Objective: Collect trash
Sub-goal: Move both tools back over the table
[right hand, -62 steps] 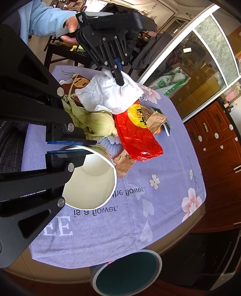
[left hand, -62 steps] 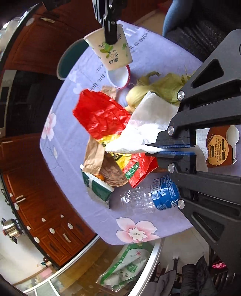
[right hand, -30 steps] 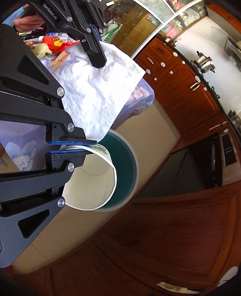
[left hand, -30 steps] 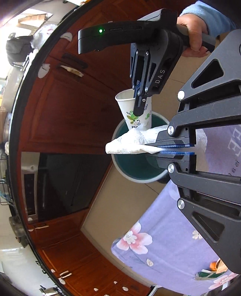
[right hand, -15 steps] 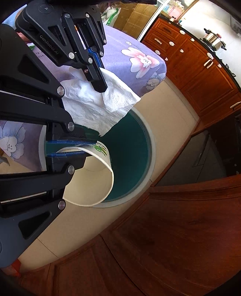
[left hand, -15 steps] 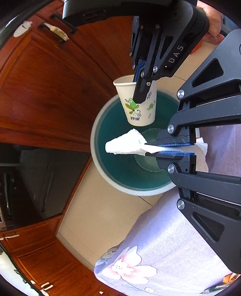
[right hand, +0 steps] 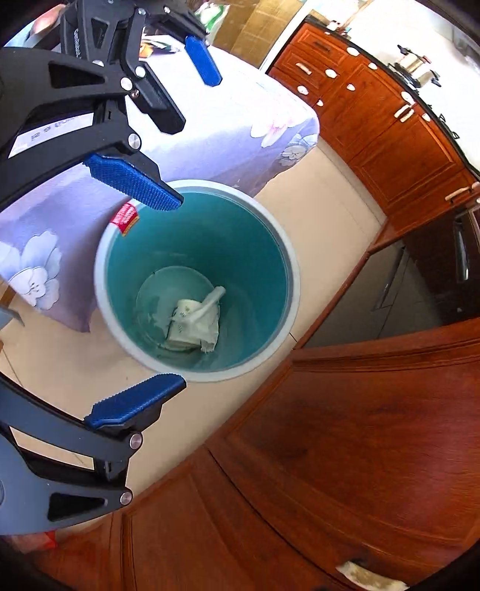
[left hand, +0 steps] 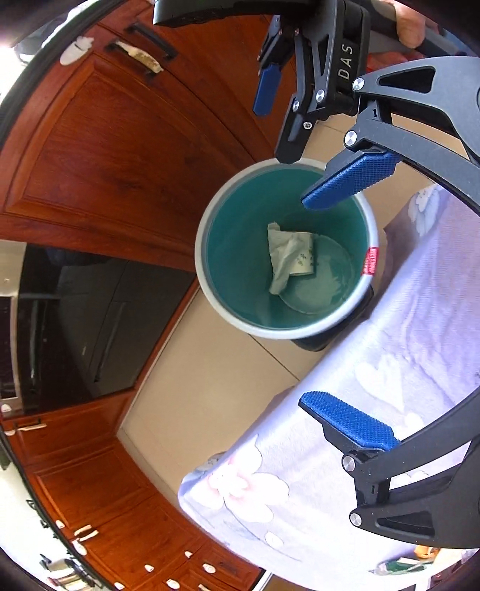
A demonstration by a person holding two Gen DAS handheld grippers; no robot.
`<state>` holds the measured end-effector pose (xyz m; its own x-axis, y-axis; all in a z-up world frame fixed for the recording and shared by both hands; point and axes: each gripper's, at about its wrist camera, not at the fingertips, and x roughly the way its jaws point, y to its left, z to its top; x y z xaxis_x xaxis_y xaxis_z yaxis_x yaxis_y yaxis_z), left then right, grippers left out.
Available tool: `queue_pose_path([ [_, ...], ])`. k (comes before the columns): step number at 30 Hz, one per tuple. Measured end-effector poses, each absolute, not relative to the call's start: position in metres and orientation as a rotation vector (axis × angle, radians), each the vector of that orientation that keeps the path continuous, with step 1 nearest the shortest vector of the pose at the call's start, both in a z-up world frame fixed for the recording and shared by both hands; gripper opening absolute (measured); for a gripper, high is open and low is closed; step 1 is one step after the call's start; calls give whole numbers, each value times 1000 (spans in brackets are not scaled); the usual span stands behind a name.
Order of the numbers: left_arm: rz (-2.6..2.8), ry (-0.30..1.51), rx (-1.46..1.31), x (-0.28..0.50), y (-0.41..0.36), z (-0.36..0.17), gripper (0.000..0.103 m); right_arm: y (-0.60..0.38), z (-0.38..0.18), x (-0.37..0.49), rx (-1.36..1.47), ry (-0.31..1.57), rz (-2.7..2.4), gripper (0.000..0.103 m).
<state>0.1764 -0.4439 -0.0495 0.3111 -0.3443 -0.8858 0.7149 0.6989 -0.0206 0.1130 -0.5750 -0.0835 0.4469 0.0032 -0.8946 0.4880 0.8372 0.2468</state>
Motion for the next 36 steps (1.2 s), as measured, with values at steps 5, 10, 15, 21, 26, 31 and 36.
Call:
queue_pose_path([
  [5,-724,1014,413,164,-425,-32,99,-561,-61,95,466,1053,-319,89],
  [10,-715,991,406,144,-391,-16,99,-540,-41,83,444,1019,-295,89],
  [15,-690,962,402,123,-353,-1,99,-513,-20,68,404,991,-252,89],
  [21,-626,921,399,110,-280,20,99,-464,-2,62,348,987,-159,91],
  [26,-516,921,390,114,-209,22,99,-416,4,65,286,1001,-71,92],
  [31,-414,952,344,119,-144,11,99,-365,-1,73,225,1038,17,92],
  [36,-366,994,300,117,-103,-11,99,-323,-18,79,170,1089,79,92],
])
